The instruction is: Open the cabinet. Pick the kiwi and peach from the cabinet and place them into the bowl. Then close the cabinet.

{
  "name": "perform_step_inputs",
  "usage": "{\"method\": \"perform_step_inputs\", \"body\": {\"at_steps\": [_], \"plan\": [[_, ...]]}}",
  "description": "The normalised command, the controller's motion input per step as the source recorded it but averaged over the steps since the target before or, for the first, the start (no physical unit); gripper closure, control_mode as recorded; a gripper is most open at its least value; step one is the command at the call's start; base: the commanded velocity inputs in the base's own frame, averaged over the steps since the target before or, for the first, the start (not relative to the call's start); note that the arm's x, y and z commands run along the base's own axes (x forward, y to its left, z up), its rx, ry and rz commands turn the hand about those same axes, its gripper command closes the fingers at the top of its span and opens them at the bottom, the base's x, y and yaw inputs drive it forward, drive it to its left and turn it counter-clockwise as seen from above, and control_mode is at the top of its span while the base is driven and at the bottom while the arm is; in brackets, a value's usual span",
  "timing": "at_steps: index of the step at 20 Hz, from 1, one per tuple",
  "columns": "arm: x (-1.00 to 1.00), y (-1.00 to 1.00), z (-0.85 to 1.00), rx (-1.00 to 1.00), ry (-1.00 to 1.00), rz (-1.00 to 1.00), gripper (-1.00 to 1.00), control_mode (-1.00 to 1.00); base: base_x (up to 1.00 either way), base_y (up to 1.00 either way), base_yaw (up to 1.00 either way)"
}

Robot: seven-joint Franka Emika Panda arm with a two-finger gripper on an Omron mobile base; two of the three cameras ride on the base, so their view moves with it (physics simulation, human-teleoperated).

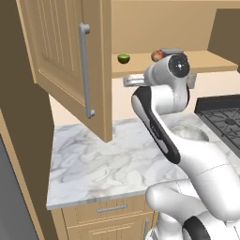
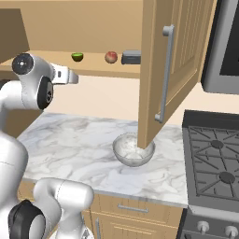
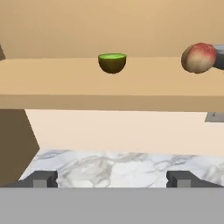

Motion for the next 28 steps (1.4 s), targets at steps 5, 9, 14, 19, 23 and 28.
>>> {"method": "perform_step_inputs", "body": {"at_steps": [5, 9, 14, 19, 23, 28], "plan": [[0.33, 0.00, 0.07, 0.00, 0.00, -0.11, -1.00, -1.00, 0.00, 0.00, 0.00], [0.41, 0.00, 0.11, 0.00, 0.00, -0.01, -1.00, -1.00, 0.00, 0.00, 0.00], [0.40, 0.00, 0.11, 0.00, 0.00, 0.00, -1.00, -1.00, 0.00, 0.00, 0.00], [0.27, 0.00, 0.13, 0.00, 0.00, 0.00, -1.00, -1.00, 0.00, 0.00, 0.00], [0.30, 0.00, 0.06, 0.00, 0.00, 0.00, -1.00, -1.00, 0.00, 0.00, 0.00], [0.36, 0.00, 0.00, 0.00, 0.00, 0.00, -1.00, -1.00, 0.00, 0.00, 0.00]]}}
